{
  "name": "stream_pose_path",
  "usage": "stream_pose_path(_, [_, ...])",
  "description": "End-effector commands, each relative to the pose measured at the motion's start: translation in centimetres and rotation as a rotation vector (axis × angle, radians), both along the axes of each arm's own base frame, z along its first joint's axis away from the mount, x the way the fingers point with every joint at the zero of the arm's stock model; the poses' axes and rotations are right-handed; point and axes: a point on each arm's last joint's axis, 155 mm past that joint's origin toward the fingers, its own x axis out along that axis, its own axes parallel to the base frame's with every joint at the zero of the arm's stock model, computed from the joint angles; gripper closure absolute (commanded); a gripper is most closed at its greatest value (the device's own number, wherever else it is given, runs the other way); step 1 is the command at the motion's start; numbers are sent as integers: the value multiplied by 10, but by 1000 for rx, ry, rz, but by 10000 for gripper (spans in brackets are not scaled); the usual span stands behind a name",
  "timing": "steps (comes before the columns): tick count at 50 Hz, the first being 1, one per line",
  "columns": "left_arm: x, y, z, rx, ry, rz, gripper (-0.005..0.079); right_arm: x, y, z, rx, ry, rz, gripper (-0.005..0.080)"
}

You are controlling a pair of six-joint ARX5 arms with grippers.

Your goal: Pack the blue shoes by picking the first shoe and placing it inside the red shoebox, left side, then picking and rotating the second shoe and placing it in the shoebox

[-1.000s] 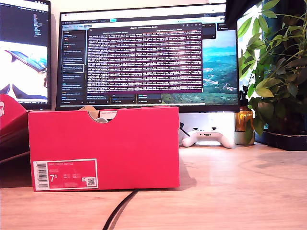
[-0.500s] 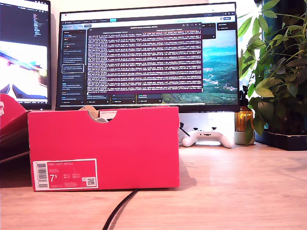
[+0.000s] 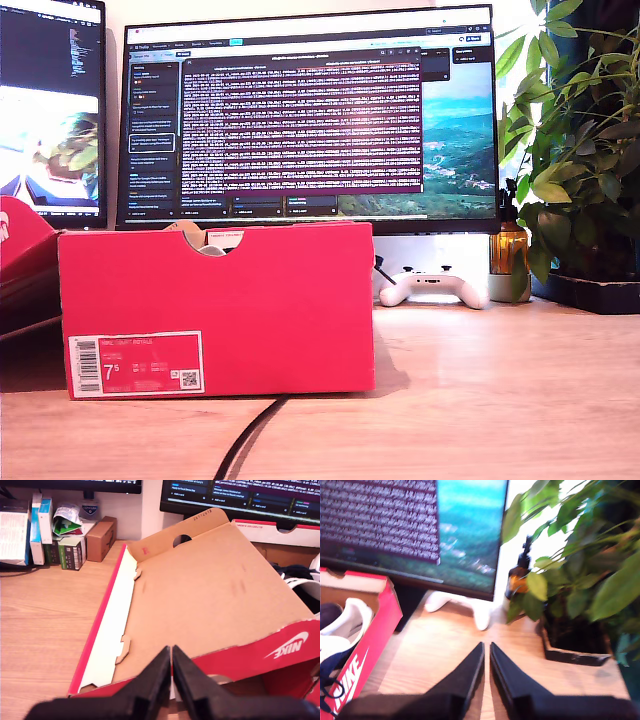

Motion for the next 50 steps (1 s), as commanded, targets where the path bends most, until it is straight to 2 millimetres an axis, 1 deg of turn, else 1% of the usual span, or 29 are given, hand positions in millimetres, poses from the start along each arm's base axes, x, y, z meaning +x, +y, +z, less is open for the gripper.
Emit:
stream_pose_path(1, [1,0,-15,5,22,1,763,-2,-3,-5,6,-17,-6,765])
stream_pose_path(6, [1,0,-15,5,22,1,763,-1,-10,-19,25,-31,-18,765])
stream_pose_path(8, [1,0,-15,5,22,0,763,-1,-13,-27,32,-29,-24,765])
stream_pose_path(15, [1,0,-15,5,22,1,763,-6,-26,-49,59,-29,-50,765])
stream_pose_path(23, [1,0,-15,5,22,1,763,-13,-27,-70,89,-35,-25,765])
stream_pose_path(28, [1,0,-15,5,22,1,763,-19,-32,-81,107,-46,-42,765])
stream_pose_path(34, [1,0,-15,5,22,1,763,-26,-40,-85,138,-81,-74,765])
stream_pose_path(45, [1,0,-15,5,22,1,763,-37,-51,-77,145,-178,-87,765])
stream_pose_path(50, [1,0,-15,5,22,1,763,-42,-53,-79,151,-210,-83,765])
